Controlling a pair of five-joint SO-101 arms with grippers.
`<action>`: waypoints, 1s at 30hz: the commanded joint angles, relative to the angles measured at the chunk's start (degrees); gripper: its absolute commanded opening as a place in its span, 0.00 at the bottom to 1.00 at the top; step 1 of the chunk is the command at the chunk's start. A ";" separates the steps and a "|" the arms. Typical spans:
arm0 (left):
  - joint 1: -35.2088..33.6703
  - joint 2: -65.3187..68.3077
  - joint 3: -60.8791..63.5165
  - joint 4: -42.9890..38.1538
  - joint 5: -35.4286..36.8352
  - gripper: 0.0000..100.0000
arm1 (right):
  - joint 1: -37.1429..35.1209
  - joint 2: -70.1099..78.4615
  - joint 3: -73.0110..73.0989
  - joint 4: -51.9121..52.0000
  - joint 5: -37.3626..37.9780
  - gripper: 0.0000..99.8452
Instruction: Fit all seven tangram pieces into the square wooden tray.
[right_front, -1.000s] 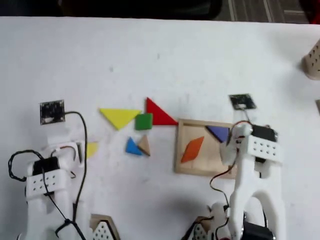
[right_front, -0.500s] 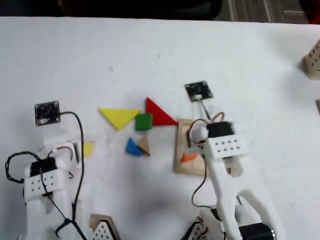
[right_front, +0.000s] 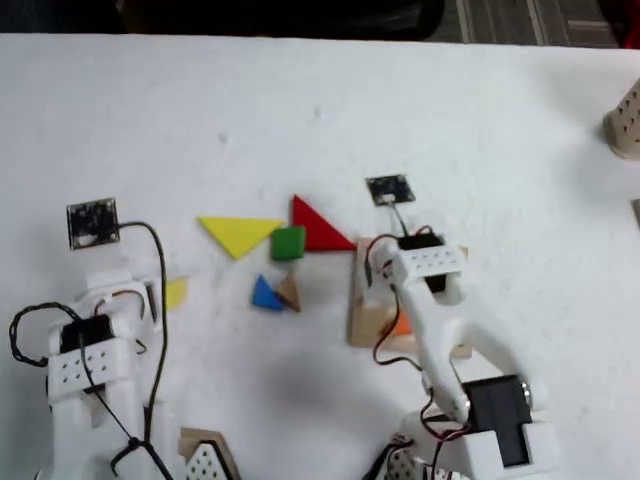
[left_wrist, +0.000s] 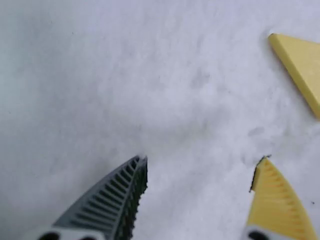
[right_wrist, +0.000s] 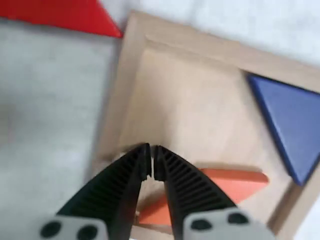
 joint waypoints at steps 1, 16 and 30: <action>-0.31 -1.27 -0.62 -1.41 -0.35 0.35 | 3.47 -1.45 -0.97 0.57 2.11 0.02; 0.92 -1.27 -0.62 -1.41 -0.35 0.35 | 9.45 -25.45 7.82 8.84 6.07 0.02; 0.75 -1.27 -0.53 -1.41 -0.35 0.35 | 4.97 -9.98 10.37 3.12 9.67 0.02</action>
